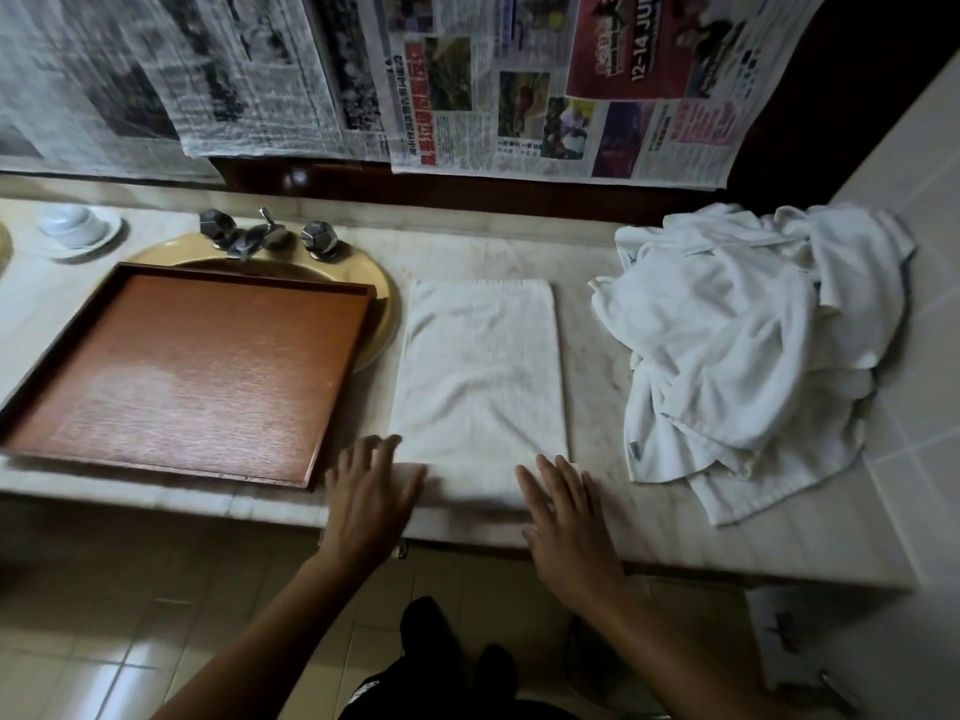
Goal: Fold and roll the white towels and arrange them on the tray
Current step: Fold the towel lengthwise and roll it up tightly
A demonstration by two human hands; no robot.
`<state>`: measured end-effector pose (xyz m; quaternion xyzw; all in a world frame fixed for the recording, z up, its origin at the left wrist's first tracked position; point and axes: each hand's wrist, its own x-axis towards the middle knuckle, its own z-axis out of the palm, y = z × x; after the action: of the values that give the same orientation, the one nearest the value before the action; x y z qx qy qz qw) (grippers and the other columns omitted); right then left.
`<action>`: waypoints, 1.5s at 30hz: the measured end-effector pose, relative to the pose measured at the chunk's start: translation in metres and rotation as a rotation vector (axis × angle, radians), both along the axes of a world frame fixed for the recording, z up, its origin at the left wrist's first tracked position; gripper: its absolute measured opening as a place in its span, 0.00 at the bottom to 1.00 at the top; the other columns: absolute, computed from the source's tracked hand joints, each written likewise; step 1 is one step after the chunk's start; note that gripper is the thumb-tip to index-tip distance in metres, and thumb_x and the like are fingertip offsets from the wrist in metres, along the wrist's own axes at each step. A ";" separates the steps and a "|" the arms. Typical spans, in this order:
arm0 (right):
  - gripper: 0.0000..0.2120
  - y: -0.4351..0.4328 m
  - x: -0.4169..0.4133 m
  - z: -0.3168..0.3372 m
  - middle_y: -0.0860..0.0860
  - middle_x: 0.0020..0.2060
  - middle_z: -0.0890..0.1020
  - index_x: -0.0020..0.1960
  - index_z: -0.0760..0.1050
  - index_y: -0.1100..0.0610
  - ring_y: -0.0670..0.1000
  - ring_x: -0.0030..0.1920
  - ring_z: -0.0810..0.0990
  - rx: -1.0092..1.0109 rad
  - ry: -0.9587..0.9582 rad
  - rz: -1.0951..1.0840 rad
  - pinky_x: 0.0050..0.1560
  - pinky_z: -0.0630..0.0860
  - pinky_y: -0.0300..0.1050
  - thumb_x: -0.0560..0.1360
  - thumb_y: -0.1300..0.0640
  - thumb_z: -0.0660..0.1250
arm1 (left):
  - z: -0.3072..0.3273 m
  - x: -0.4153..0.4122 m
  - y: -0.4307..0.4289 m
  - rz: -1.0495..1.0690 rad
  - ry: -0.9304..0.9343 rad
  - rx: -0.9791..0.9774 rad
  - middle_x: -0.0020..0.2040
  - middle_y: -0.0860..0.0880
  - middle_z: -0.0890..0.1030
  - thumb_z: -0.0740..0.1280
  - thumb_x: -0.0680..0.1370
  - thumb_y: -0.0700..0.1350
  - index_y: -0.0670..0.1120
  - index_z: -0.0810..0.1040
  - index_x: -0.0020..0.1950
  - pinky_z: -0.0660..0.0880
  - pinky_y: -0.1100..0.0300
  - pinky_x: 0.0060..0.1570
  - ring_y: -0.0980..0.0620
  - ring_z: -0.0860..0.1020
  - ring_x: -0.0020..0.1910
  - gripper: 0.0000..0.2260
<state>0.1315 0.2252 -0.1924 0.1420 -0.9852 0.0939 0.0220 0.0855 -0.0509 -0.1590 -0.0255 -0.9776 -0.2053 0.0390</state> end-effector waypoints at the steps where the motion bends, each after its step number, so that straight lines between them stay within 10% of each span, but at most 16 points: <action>1: 0.37 0.000 -0.002 0.001 0.58 0.79 0.63 0.81 0.61 0.54 0.63 0.80 0.59 0.009 0.002 0.002 0.77 0.59 0.65 0.75 0.50 0.70 | -0.004 0.005 0.006 -0.094 0.060 -0.054 0.70 0.45 0.74 0.62 0.80 0.62 0.52 0.73 0.72 0.69 0.43 0.63 0.42 0.72 0.68 0.24; 6: 0.39 0.001 -0.015 0.006 0.56 0.79 0.63 0.83 0.56 0.54 0.61 0.79 0.61 0.062 -0.048 -0.001 0.77 0.60 0.65 0.77 0.47 0.68 | -0.028 0.007 0.018 -0.371 -0.006 -0.197 0.81 0.46 0.63 0.59 0.81 0.63 0.53 0.59 0.82 0.53 0.41 0.77 0.41 0.60 0.80 0.31; 14: 0.40 0.009 -0.053 0.025 0.52 0.60 0.77 0.75 0.67 0.53 0.57 0.57 0.78 0.117 -0.111 0.053 0.56 0.76 0.58 0.67 0.49 0.79 | -0.016 -0.048 -0.002 -0.511 -0.114 -0.294 0.67 0.52 0.74 0.57 0.77 0.69 0.54 0.64 0.78 0.71 0.47 0.62 0.47 0.74 0.65 0.33; 22: 0.38 0.022 -0.024 0.023 0.50 0.57 0.78 0.73 0.69 0.52 0.55 0.53 0.79 0.083 -0.119 0.112 0.49 0.78 0.53 0.68 0.44 0.78 | -0.016 -0.012 -0.021 -0.531 -0.091 -0.223 0.60 0.55 0.74 0.56 0.80 0.71 0.53 0.70 0.67 0.69 0.50 0.62 0.52 0.73 0.59 0.27; 32: 0.32 0.026 -0.016 0.037 0.48 0.68 0.69 0.76 0.61 0.48 0.52 0.65 0.71 0.011 -0.299 0.027 0.65 0.69 0.53 0.79 0.33 0.44 | -0.022 0.000 -0.013 -0.291 -0.297 0.063 0.57 0.59 0.72 0.47 0.77 0.73 0.56 0.74 0.60 0.66 0.52 0.54 0.56 0.68 0.56 0.28; 39: 0.29 0.022 -0.027 0.035 0.48 0.67 0.74 0.68 0.73 0.49 0.53 0.66 0.72 -0.004 -0.234 -0.029 0.67 0.67 0.56 0.79 0.35 0.47 | -0.021 -0.029 -0.011 -0.307 -0.441 0.072 0.58 0.53 0.81 0.46 0.74 0.75 0.53 0.82 0.60 0.65 0.57 0.55 0.50 0.74 0.58 0.37; 45: 0.24 -0.013 -0.004 0.033 0.53 0.69 0.76 0.70 0.75 0.51 0.58 0.69 0.73 -0.053 0.034 -0.014 0.70 0.67 0.67 0.78 0.43 0.59 | -0.010 -0.037 0.000 -0.133 -0.395 0.182 0.48 0.51 0.83 0.66 0.77 0.65 0.49 0.84 0.51 0.66 0.57 0.44 0.50 0.79 0.49 0.20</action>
<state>0.1274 0.2126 -0.1590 0.1362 -0.9827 0.1175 0.0430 0.0486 -0.0510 -0.1692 -0.0456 -0.9398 -0.2958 -0.1648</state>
